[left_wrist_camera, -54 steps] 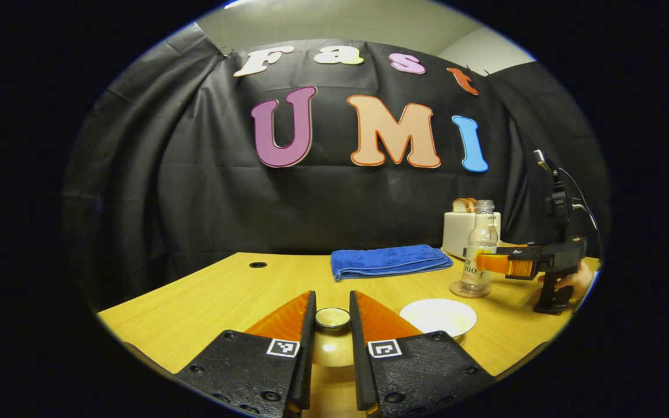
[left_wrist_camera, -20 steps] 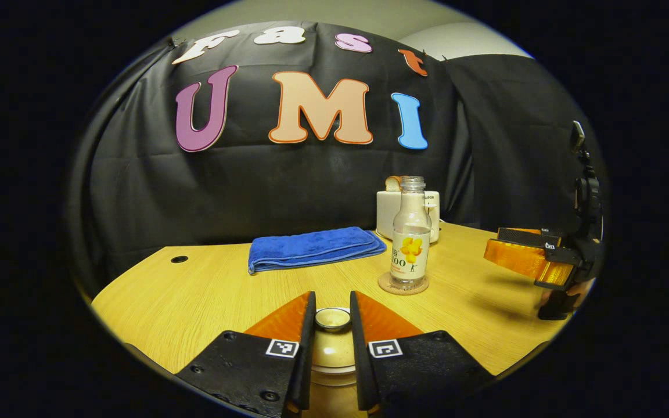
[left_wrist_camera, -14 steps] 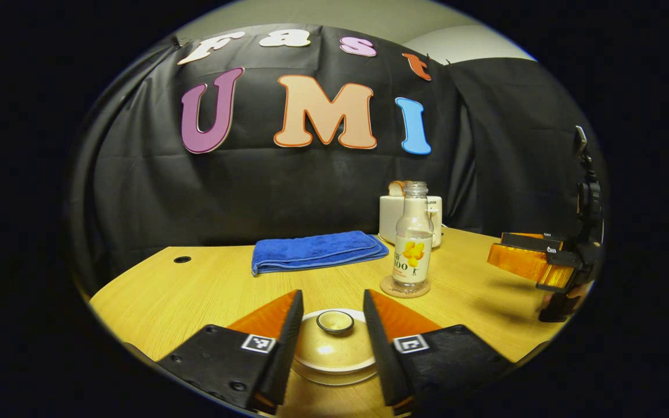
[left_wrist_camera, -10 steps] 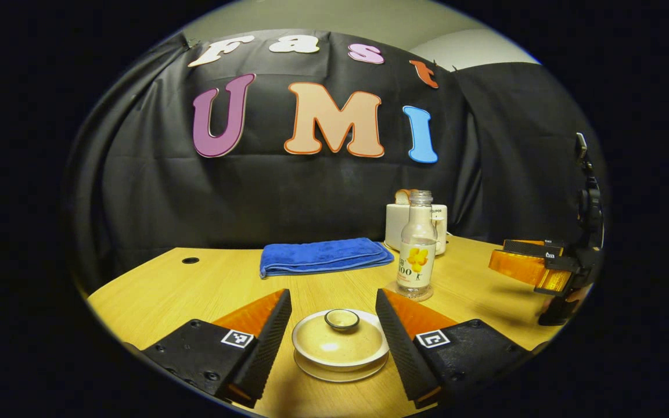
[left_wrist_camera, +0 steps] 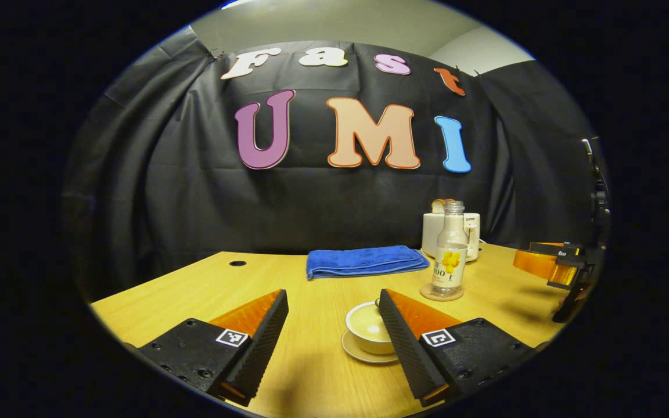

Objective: Open the teacup lid with one hand, grasp the water bottle and pour water into the teacup with the other hand; after pouring, place the water bottle on the coaster and then close the teacup lid.

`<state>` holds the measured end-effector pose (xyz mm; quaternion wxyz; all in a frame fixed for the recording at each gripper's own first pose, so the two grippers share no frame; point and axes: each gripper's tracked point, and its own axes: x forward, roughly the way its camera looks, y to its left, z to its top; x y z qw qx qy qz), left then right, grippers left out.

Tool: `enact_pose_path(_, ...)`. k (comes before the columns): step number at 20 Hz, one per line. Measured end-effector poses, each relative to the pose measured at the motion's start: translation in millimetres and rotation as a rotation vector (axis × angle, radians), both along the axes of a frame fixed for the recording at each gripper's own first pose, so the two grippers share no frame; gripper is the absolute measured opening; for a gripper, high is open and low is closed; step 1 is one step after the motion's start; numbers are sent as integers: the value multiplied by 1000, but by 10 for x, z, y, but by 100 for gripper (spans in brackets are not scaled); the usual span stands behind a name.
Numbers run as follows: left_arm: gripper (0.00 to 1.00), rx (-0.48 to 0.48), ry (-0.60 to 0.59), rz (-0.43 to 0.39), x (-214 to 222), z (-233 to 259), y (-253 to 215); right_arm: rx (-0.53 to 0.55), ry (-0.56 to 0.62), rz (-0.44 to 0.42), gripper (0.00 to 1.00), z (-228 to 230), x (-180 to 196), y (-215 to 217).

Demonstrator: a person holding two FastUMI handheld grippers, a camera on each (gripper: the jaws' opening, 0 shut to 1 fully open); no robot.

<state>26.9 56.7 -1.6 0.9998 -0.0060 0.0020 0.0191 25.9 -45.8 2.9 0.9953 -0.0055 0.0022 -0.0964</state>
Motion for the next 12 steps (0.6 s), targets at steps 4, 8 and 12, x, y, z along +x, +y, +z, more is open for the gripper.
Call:
enact_pose_path(4, 92, 3, -1, 64, -49, 10, 136, -2, 0, -21, 91, 4, -22, -34)
enact_pose_path(8, 92, 5, 3, 107, -67, 1, 221, -3, -2, -47, 91, 12, -39, -79)
enact_pose_path(12, 92, 7, 2, 139, -84, 10, 269, -2, -1, -45, 94, 9, -44, -71)
